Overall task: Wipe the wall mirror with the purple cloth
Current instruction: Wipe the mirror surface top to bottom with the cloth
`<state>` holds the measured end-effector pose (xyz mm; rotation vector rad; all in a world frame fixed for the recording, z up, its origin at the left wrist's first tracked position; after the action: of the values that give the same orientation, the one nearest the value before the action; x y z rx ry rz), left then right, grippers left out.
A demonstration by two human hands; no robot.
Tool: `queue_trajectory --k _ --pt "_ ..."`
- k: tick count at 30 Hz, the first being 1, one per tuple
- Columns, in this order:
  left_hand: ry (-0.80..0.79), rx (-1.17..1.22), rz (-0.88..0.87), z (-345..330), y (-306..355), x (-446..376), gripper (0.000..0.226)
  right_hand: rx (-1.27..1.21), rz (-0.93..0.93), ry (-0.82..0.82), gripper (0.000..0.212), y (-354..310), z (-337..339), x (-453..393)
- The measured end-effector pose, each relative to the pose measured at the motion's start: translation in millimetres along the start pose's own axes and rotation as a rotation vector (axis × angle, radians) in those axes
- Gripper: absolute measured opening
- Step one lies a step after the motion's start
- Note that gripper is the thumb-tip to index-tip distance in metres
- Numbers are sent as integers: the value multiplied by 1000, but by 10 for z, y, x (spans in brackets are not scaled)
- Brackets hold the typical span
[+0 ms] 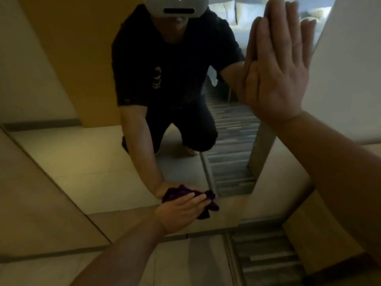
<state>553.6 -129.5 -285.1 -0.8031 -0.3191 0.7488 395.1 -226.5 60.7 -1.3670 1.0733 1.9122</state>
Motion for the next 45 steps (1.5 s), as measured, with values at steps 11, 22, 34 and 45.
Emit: queue_trajectory --k 11,22,34,45 --pt "402 419 362 1340 -1106 -159 26 -348 -66 -255 45 19 281 -89" --pt "588 58 454 2146 -1860 -1101 41 -489 -498 -162 43 778 493 230" --pt "110 -42 37 457 -123 -728 50 -125 -328 -444 56 905 -161 1090" --pt "588 307 400 2223 -1709 -693 25 -115 -321 -548 63 842 -72 1054"
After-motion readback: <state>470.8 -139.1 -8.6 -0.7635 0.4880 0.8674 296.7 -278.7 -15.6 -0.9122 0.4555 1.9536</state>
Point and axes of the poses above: each hand's wrist, its own x-axis away from the middle knuckle, its own z-axis out of the back of the hand, y = z × x, the point moved 6 cm from there along -x, towards the middle knuckle, and after that the axes turned 8 degrees about -y, right-handed, at the moved point
